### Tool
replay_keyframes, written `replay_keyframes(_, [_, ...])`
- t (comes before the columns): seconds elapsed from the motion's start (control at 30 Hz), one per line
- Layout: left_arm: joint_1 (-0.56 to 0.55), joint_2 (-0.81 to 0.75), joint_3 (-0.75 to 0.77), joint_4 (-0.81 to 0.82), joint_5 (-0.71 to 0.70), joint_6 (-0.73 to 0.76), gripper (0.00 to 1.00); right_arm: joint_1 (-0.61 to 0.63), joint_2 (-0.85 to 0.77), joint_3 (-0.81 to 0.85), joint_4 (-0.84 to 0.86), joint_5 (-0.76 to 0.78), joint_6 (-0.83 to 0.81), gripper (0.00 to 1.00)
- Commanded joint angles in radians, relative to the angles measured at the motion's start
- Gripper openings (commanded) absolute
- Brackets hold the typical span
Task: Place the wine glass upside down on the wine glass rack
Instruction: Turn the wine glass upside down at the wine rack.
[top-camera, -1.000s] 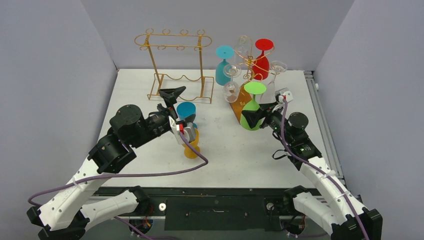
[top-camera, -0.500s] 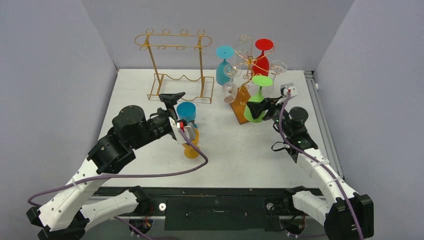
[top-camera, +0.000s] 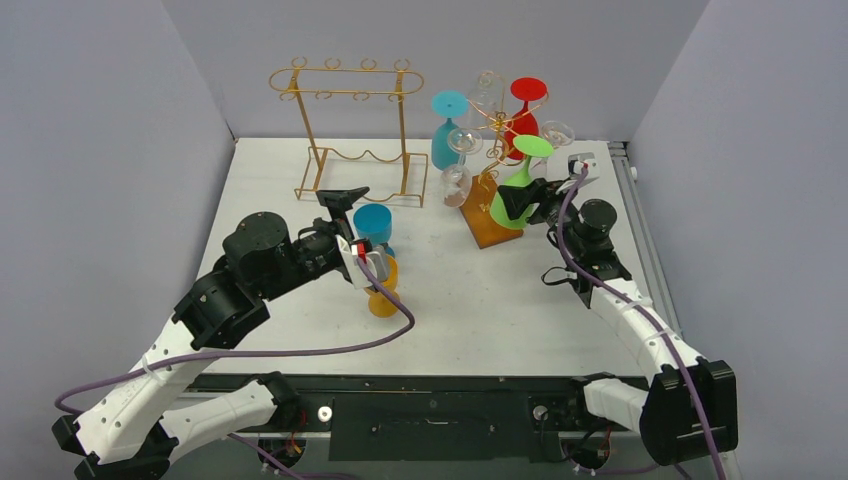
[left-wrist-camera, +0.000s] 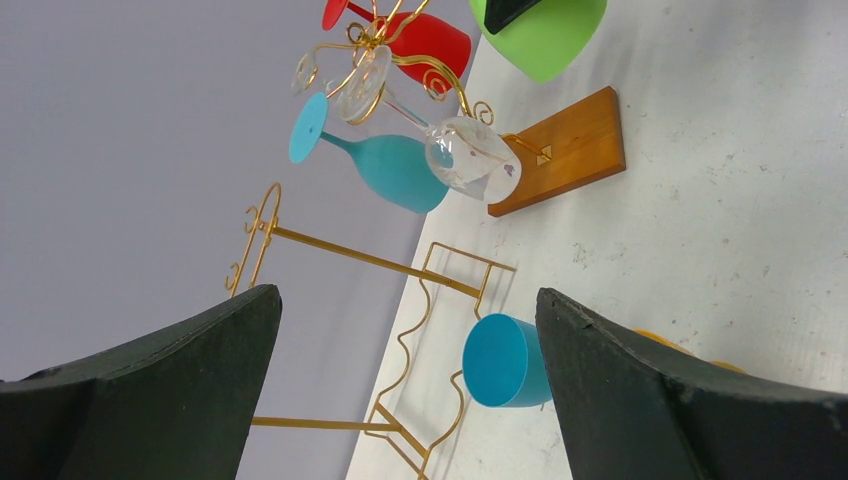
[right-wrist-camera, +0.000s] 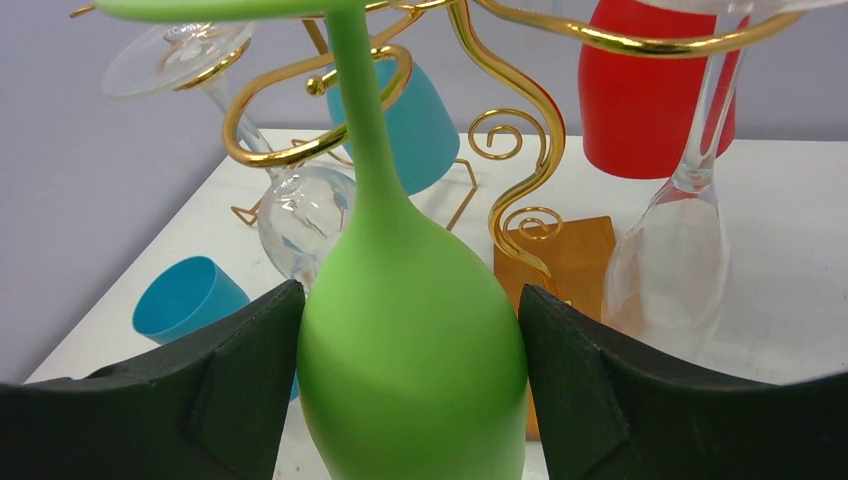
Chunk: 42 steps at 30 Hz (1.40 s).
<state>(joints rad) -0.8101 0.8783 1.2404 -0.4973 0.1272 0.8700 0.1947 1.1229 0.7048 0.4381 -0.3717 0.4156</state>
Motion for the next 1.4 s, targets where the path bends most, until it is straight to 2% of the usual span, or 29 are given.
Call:
replay_keyframes(0.0, [-0.004, -0.01, 0.008, 0.023, -0.001, -0.025, 0.97, -0.012, 0.03, 0.064, 0.11, -0.02, 0.02, 0.55])
replay_keyframes(0.83, [-0.004, 0.019, 0.031, 0.016, -0.002, -0.036, 0.97, 0.009, 0.243, 0.188, 0.159, -0.065, 0.063, 0.54])
replay_keyframes(1.37, [-0.004, 0.027, 0.042, 0.006, -0.005, -0.039, 0.97, 0.052, 0.277, 0.213, 0.133, -0.081, -0.008, 0.53])
